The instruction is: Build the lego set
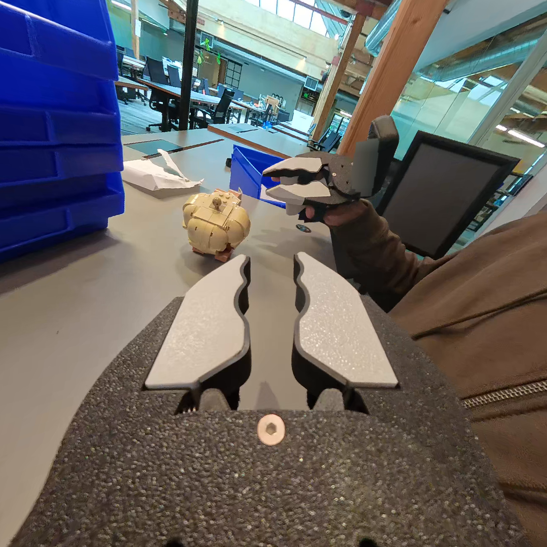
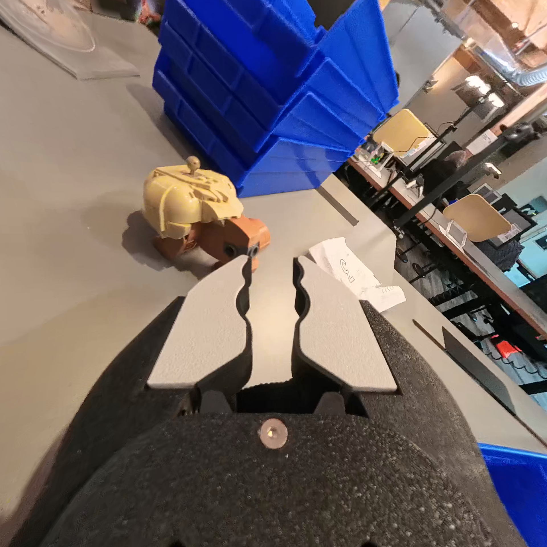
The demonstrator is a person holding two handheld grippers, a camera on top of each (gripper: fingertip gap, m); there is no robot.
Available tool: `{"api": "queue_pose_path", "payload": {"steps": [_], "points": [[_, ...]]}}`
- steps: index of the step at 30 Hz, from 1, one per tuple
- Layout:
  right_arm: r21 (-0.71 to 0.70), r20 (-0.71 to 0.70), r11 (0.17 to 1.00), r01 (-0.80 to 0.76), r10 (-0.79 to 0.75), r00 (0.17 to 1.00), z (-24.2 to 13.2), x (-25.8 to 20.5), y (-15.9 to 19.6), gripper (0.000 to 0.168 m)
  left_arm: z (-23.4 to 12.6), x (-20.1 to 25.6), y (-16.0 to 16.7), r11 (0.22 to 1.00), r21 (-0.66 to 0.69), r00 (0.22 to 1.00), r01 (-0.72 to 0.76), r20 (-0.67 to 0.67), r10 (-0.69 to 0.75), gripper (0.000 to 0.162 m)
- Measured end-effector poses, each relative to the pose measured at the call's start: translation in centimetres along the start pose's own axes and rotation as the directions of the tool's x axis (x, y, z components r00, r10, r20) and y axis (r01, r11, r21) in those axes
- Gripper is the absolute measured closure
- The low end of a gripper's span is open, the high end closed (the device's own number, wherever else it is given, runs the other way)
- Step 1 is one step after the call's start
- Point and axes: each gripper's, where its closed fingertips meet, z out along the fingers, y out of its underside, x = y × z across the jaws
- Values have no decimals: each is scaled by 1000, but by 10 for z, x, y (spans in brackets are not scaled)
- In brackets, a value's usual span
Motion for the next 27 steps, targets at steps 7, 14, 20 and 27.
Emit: {"api": "queue_pose_path", "payload": {"steps": [7, 14, 20, 27], "points": [[218, -33, 964, -151, 162, 986, 5, 0, -25, 149, -12, -15, -7, 997, 72, 993, -24, 116, 16, 135], [298, 103, 938, -179, 155, 982, 13, -59, -63, 168, -39, -30, 14, 969, -109, 922, -223, 298, 246, 162], [280, 229, 947, -160, 96, 969, 26, -125, -88, 168, -49, -29, 33, 945, -221, 910, -242, 287, 300, 162], [195, 274, 968, -156, 99, 957, 52, -159, -103, 168, -45, -21, 46, 942, -279, 940, -188, 225, 255, 162]]}}
